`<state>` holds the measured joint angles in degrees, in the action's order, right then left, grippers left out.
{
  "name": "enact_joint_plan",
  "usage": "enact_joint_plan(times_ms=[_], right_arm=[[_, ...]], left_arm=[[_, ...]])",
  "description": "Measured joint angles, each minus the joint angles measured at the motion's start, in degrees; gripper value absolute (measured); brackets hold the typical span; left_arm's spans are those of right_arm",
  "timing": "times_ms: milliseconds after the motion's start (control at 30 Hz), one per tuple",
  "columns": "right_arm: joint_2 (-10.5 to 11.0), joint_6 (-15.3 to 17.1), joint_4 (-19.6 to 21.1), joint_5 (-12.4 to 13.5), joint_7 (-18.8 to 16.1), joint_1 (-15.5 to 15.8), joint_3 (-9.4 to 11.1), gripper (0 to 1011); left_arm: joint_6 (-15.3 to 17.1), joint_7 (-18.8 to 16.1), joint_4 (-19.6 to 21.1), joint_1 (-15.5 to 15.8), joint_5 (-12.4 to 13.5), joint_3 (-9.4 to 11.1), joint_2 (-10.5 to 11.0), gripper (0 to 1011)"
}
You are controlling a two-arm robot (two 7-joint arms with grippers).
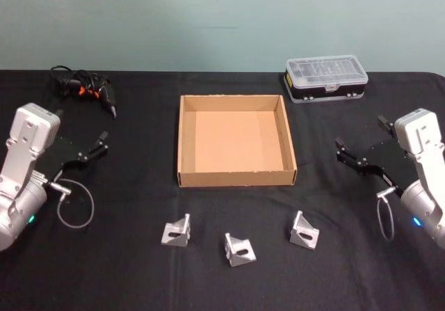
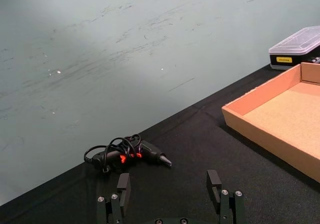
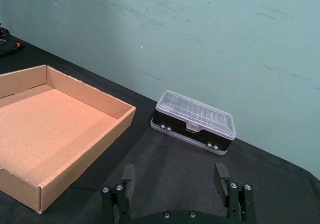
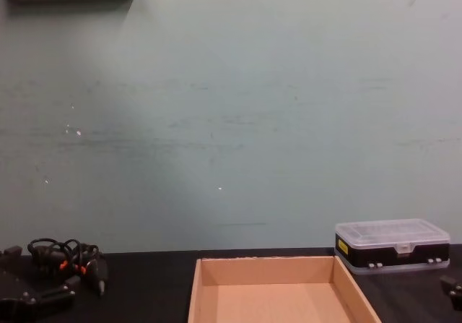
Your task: Use one hand to pick up the angle iron from the table and place it into the box.
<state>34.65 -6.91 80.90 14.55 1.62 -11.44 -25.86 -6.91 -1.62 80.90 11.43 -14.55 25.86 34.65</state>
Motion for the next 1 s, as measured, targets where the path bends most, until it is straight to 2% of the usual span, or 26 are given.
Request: enact_joint_plan(times_ms=[1000], right_arm=[[0.0,0.0,0.0,0.0,0.0,0.0,0.0,1000]], left_arm=[[0.0,0.0,0.0,0.0,0.0,0.0,0.0,1000]])
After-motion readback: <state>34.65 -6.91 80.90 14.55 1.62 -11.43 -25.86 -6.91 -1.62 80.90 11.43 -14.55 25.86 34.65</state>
